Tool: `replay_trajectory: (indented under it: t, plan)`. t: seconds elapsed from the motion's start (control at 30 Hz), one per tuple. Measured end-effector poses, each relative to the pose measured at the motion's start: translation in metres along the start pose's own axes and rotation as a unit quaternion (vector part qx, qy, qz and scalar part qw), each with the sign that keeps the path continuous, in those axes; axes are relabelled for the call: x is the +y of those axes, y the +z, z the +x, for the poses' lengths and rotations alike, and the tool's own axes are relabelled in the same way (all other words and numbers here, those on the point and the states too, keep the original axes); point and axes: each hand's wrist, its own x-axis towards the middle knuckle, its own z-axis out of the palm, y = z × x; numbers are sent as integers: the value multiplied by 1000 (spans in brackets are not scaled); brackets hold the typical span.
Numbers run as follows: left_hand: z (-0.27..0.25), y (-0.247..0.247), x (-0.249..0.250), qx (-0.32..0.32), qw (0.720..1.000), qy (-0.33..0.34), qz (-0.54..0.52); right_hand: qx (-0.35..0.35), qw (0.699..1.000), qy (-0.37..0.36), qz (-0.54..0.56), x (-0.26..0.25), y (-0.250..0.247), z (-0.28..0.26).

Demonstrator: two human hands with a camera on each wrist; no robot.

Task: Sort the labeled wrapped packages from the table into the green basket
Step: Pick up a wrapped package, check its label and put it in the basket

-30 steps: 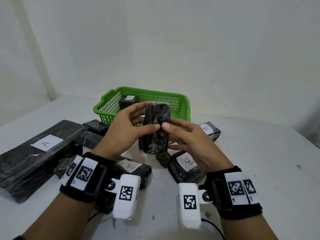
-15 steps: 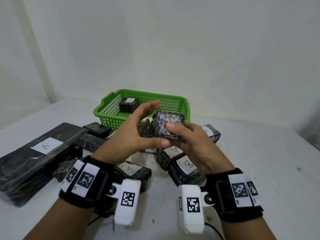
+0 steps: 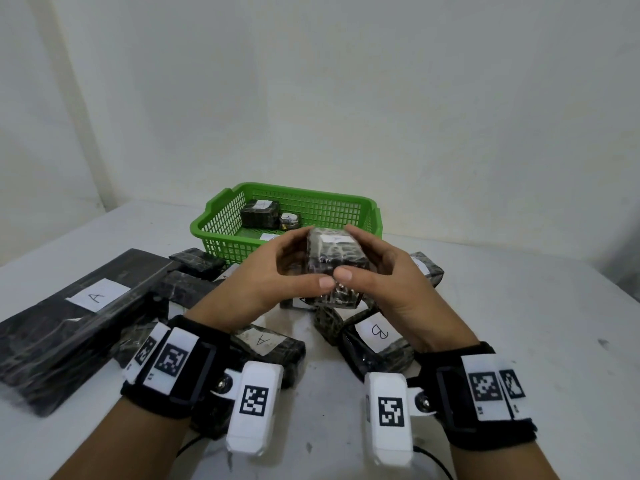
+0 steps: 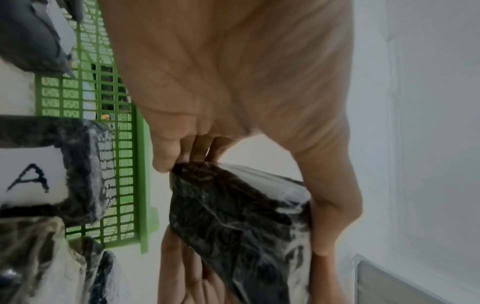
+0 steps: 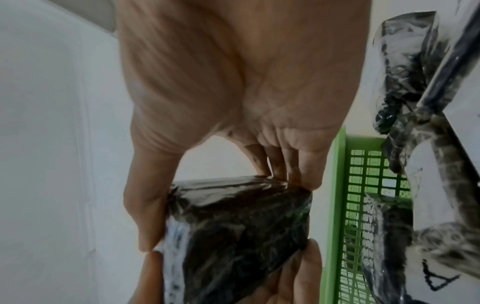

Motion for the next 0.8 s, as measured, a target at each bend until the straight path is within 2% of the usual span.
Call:
replay_trajectory:
  t: [0.1,0.23,0.37,0.5,0.6,0.7,0.8]
  plan:
    - [2,-3,-1,45,999,11,-8,-35,999,3,4,-1,0,0]
    - [1,-3,2,-6,1000,-10,-8,-27,999,-16,-25,-1,-3,-1]
    - [0,-4,1,31,999,2,10,-38,999,-7,-17,-2,-1,-3]
    - [0,-3,2,10,1000,4,-1,-17,1000,-15,2,-3,-2,-2]
    - [2,-2,-2,61,998,13,1,-15,1000,5,12,-4,-1,-3]
    - [6,-1,-6,124,992,9,26,-24,998,60,14,-14,1,-3]
    - [9,4,-8,154,987,10,48,-31,993,113,27,-27,5,-4]
